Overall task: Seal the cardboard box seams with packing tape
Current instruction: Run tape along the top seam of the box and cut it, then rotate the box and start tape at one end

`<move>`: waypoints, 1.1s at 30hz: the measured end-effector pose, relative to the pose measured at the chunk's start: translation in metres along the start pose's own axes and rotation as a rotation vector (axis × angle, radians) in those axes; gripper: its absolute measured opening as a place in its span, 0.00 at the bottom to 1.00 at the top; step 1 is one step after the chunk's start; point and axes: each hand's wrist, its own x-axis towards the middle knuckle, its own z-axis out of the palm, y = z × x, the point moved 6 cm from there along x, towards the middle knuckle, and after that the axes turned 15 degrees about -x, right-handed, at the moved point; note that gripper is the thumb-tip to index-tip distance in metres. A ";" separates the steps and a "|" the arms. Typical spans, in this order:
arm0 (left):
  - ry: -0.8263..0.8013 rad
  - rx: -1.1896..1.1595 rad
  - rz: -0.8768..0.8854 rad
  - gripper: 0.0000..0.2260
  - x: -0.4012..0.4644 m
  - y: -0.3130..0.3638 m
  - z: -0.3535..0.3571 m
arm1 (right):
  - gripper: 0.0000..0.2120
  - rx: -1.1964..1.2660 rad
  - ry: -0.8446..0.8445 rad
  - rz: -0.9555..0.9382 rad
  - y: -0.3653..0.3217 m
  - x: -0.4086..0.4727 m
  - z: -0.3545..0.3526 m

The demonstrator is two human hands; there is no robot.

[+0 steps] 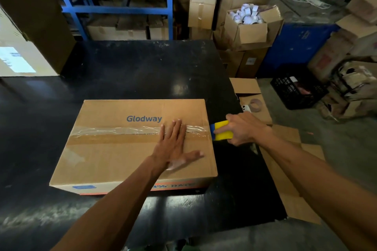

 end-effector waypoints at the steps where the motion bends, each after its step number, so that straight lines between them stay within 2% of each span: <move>1: 0.041 -0.073 -0.033 0.53 0.004 0.007 -0.002 | 0.25 0.020 0.007 0.020 0.007 -0.003 -0.003; 4: 0.196 -0.175 -0.178 0.49 0.028 0.032 -0.008 | 0.25 0.105 0.030 0.140 0.028 -0.010 -0.011; 7: 0.186 -0.187 -0.328 0.45 0.051 0.050 0.002 | 0.26 0.201 0.033 0.341 0.044 -0.020 -0.013; 10: 0.211 -0.140 -0.362 0.42 0.057 0.050 0.011 | 0.25 0.273 0.095 0.474 0.050 -0.038 -0.016; 17: 0.152 -0.134 -0.240 0.48 0.052 0.046 0.015 | 0.27 0.710 0.322 0.571 0.044 -0.045 -0.029; 21: 0.079 -0.021 -0.097 0.48 0.037 0.046 0.021 | 0.24 0.907 0.481 0.626 0.039 -0.040 -0.055; 24: 0.006 0.064 0.066 0.47 0.021 0.041 0.018 | 0.24 1.033 0.510 0.603 0.031 -0.034 -0.069; 29: -0.209 0.182 0.309 0.48 -0.013 0.034 0.006 | 0.25 1.155 0.533 0.556 0.015 -0.027 -0.089; 33: -0.235 0.183 0.340 0.45 -0.041 0.020 0.007 | 0.24 1.216 0.505 0.523 -0.006 -0.031 -0.102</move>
